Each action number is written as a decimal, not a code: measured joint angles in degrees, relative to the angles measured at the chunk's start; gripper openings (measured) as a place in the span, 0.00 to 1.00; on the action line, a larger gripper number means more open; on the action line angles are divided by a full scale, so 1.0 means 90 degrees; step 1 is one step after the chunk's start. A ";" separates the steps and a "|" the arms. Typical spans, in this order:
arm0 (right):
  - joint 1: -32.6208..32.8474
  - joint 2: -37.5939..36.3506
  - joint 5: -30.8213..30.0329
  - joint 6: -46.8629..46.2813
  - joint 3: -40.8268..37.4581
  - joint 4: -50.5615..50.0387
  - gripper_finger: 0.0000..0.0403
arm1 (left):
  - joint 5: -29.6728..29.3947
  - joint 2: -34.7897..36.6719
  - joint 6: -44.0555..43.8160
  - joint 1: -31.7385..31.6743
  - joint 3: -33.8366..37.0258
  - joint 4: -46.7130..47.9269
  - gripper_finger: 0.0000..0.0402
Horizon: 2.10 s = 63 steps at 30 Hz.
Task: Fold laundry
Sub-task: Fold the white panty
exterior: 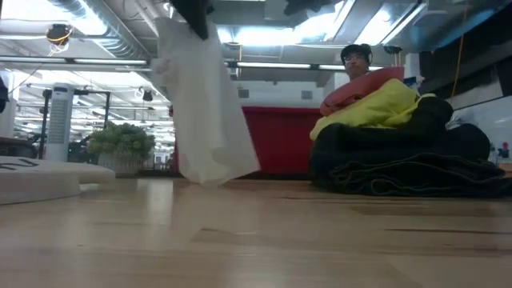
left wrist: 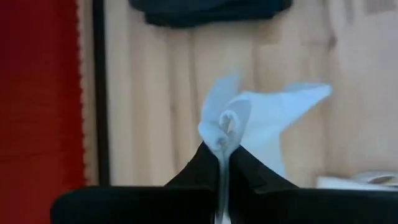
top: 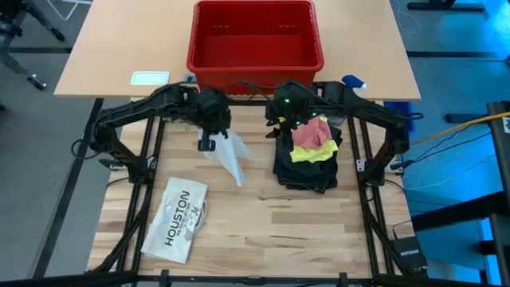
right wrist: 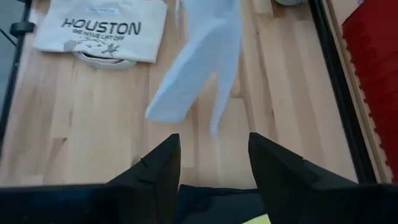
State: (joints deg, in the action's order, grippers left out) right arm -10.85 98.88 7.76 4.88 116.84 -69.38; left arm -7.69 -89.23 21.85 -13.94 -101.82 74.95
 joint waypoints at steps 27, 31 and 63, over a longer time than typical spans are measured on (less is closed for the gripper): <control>-0.0005 0.0038 -0.0580 0.0156 -0.0100 0.0221 0.45 | 0.1082 0.0007 -0.1887 0.0569 0.3232 -0.1928 0.00; -0.0005 0.0040 -0.0427 0.0156 -0.0328 0.0272 0.45 | 0.1609 0.0007 -0.2316 0.1457 0.3668 -0.2326 0.00; -0.0004 0.0040 -0.0803 -0.0020 -0.0578 0.1035 0.45 | -0.1077 0.0809 -0.1088 -0.0593 0.1703 -0.1424 0.00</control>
State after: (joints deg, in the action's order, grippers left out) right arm -10.89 99.24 0.54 4.70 111.63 -60.07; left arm -17.38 -81.95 12.06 -19.28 -86.50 62.14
